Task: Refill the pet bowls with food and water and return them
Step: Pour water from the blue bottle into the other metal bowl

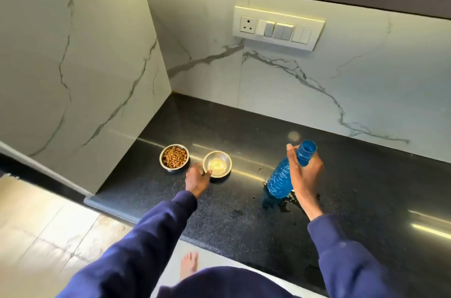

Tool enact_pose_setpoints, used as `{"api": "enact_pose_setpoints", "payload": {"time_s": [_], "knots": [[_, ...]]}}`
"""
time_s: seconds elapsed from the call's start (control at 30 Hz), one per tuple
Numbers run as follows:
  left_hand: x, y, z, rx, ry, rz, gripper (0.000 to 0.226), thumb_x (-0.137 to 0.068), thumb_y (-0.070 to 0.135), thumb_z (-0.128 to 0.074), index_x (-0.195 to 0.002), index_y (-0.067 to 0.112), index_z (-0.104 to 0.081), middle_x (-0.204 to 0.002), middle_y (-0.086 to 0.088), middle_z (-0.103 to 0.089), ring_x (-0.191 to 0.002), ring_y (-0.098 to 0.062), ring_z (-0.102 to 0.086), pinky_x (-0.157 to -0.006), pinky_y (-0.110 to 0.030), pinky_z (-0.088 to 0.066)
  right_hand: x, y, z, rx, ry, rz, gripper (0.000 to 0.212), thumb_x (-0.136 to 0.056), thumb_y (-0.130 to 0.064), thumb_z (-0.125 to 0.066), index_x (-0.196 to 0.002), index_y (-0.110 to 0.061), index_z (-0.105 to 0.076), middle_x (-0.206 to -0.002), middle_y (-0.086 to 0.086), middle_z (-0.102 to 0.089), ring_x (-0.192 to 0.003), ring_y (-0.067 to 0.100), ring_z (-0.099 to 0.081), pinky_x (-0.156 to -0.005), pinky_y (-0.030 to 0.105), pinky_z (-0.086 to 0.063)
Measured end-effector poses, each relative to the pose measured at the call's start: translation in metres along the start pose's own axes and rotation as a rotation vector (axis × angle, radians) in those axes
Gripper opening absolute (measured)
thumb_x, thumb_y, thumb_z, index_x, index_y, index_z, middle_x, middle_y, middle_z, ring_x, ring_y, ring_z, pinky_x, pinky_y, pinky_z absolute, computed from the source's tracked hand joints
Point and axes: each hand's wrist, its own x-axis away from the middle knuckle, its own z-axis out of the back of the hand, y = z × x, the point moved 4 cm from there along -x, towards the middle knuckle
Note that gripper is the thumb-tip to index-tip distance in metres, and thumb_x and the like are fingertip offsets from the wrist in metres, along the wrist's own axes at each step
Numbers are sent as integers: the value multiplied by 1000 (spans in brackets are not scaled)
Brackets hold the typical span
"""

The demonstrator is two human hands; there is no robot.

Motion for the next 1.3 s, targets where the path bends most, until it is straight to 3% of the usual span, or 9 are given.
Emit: {"api": "enact_pose_setpoints", "payload": {"time_s": [0.2,0.33,0.47,0.57,0.67,0.77,0.87,1.07,1.3], "knots": [[-28,0,-3,33,-3,96,33,-97,19,-65,-119,-5,-71,-122,-25,-72,-121,-39,-65,-103,-43,-51,-4,14,-9,-83,66,-37,17,-95,-15,-71,-94,-1,-62,-82,22,-68,-74,37,-67,-71,44,-54],[-39,-2,-3,96,-13,128,10,-90,1,-62,-87,-4,-70,-89,-22,-68,-90,-30,-64,-91,-46,-53,-4,20,-15,-107,131,-77,23,-94,-16,-72,-91,4,-62,-83,28,-68,-71,30,-65,-71,41,-54],[-39,-4,-2,419,-120,149,10,-88,-9,-68,-99,-8,-66,-96,-20,-65,-93,-33,-69,-80,-47,-64,-7,20,-17,-123,155,-71,27,-94,-18,-72,-86,5,-63,-75,21,-68,-67,24,-67,-69,34,-54],[-32,-6,9,595,-198,122,25,-90,-9,-69,-114,-15,-63,-105,-28,-68,-92,-34,-71,-63,-35,-66,-9,15,-18,-103,146,-49,28,-94,-20,-73,-80,3,-65,-64,-4,-70,-60,8,-70,-62,18,-54],[-25,-8,24,685,-251,62,20,-90,-8,-70,-110,-8,-66,-101,-22,-74,-79,-26,-77,-62,-34,-66,-4,4,-31,-28,40,10,36,-94,-28,-73,-72,0,-65,-62,-3,-71,-53,8,-67,-56,14,-50],[-21,-13,36,714,-242,35,16,-88,-7,-72,-104,-3,-72,-97,-20,-77,-73,-22,-78,-61,-32,-66,2,-13,-54,63,-144,104,38,-92,-34,-74,-66,-9,-61,-55,5,-64,-48,24,-62,-48,28,-46],[-18,-16,45,736,-216,27,17,-88,-6,-73,-105,-5,-74,-98,-21,-77,-75,-24,-78,-62,-33,-66,3,-26,-78,216,-337,256,39,-92,-31,-74,-61,-18,-54,-49,-4,-53,-42,10,-48,-43,19,-34],[-13,-21,49,782,-192,16,13,-88,-6,-72,-100,-2,-76,-100,-24,-77,-75,-26,-78,-63,-35,-66,9,-31,-116,695,-609,415,33,-79,-48,-58,-59,-29,-41,-48,-12,-44,-44,11,-40,-51,24,-35],[-6,-31,43,806,-182,30,21,-88,-4,-74,-108,-9,-73,-103,-26,-77,-80,-31,-77,-69,-40,-67,13,-25,-133,1066,-805,470,20,-82,-42,-68,-76,-26,-57,-71,-4,-65,-65,18,-59,-76,37,-57]]}}
